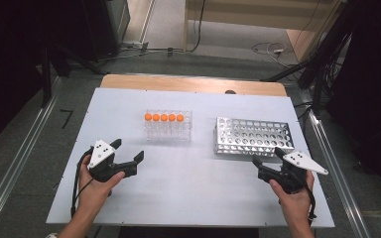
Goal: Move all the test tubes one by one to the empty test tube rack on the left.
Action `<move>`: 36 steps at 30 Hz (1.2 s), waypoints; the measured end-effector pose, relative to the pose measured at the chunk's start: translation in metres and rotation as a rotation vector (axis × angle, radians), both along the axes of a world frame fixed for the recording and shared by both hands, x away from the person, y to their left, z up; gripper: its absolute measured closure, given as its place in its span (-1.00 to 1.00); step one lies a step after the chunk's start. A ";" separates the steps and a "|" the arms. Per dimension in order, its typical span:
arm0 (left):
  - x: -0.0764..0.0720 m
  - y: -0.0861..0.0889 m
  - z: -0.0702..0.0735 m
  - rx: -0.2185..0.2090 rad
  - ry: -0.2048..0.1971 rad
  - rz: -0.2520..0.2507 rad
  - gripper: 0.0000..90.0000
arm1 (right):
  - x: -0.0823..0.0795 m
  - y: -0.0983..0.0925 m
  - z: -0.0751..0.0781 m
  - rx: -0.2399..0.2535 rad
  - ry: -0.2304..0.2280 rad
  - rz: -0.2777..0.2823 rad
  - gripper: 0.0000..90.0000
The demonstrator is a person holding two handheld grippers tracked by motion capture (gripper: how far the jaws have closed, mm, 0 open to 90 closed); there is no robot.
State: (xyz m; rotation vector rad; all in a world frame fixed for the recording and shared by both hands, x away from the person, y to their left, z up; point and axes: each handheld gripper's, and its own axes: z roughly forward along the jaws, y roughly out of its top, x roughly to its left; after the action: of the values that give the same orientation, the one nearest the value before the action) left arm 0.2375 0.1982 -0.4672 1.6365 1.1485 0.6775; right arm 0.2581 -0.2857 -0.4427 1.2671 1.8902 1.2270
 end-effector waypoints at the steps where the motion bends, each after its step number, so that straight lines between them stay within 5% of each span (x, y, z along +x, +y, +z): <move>1: 0.000 0.001 0.000 0.001 0.002 0.003 -0.70 | -0.001 -0.001 0.000 -0.002 0.001 -0.002 -0.66; 36: -0.009 0.027 -0.007 -0.007 0.026 0.074 -0.71 | -0.013 -0.048 -0.002 0.010 0.003 -0.115 -0.66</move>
State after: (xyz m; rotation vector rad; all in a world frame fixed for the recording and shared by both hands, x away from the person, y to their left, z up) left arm 0.2283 0.2256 -0.4742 1.6079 1.2337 0.7005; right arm 0.2453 -0.3333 -0.4449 1.3633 1.7893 1.1767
